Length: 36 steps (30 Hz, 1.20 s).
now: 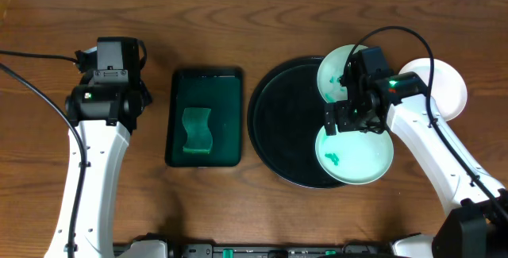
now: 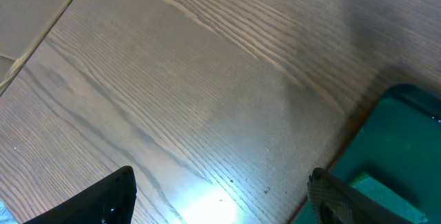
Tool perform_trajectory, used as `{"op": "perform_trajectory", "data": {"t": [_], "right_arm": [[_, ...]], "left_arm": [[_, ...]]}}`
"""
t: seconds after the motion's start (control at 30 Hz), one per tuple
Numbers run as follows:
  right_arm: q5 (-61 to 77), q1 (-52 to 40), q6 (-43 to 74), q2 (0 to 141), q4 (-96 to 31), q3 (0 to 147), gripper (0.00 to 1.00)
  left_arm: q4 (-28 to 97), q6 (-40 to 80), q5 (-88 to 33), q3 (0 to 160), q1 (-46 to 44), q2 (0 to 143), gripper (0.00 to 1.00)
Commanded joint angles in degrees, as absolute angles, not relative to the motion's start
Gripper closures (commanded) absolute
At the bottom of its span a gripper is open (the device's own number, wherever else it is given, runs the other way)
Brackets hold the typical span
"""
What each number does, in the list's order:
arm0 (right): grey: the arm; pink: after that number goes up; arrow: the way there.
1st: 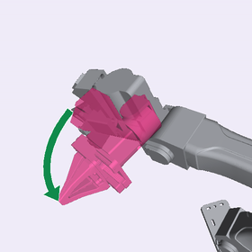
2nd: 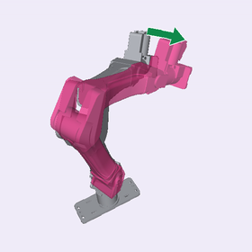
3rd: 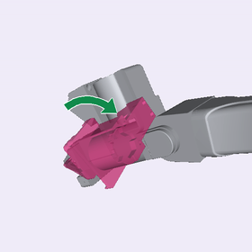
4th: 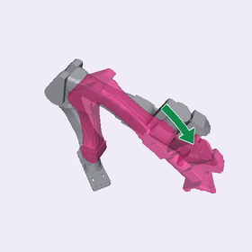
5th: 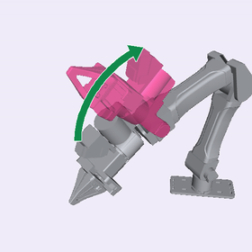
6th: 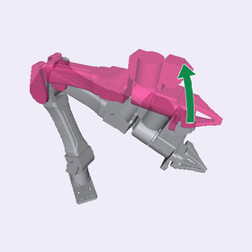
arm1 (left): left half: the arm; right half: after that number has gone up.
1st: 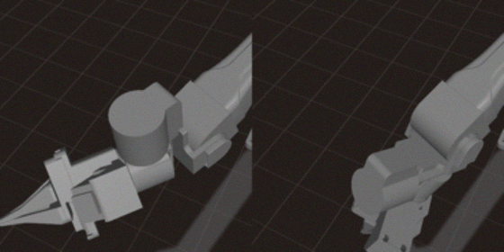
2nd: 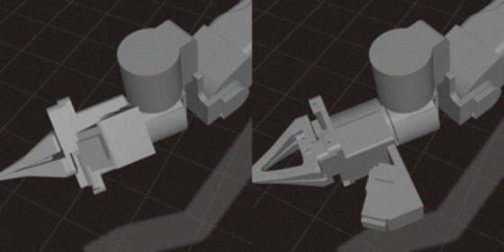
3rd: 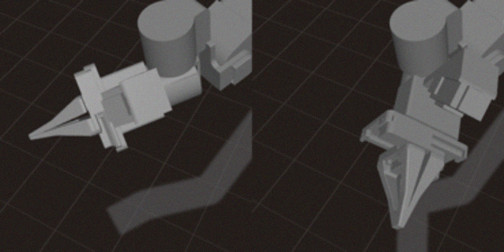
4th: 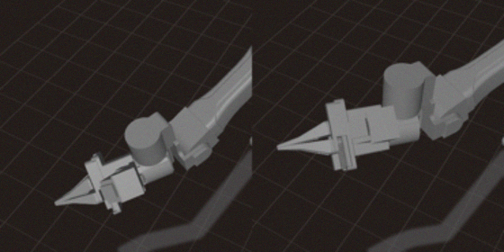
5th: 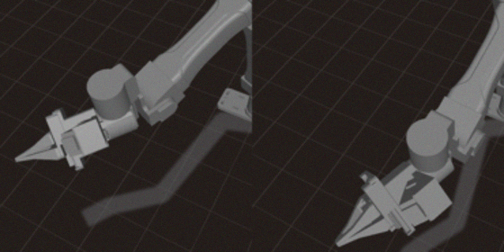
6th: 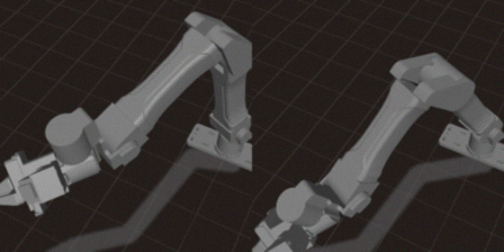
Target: Clean dirty plates on tray and stack at the side
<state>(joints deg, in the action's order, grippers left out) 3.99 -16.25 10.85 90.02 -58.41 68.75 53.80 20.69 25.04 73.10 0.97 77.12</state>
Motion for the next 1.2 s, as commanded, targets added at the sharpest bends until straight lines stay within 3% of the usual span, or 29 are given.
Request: {"op": "perform_trajectory", "data": {"t": [0.0, 1.17], "right_arm": [[3.2, -16.5, 10.2, 88.8, -58.2, 68.6, 0.01], [3.2, -16.5, 10.2, 88.8, -59.1, 68.6, 0.01]], "left_arm": [[54.0, 20.0, 26.2, 73.4, 1.0, 76.5, 0.20], [54.0, 20.0, 26.2, 73.4, 1.0, 76.5, 0.20]]}}
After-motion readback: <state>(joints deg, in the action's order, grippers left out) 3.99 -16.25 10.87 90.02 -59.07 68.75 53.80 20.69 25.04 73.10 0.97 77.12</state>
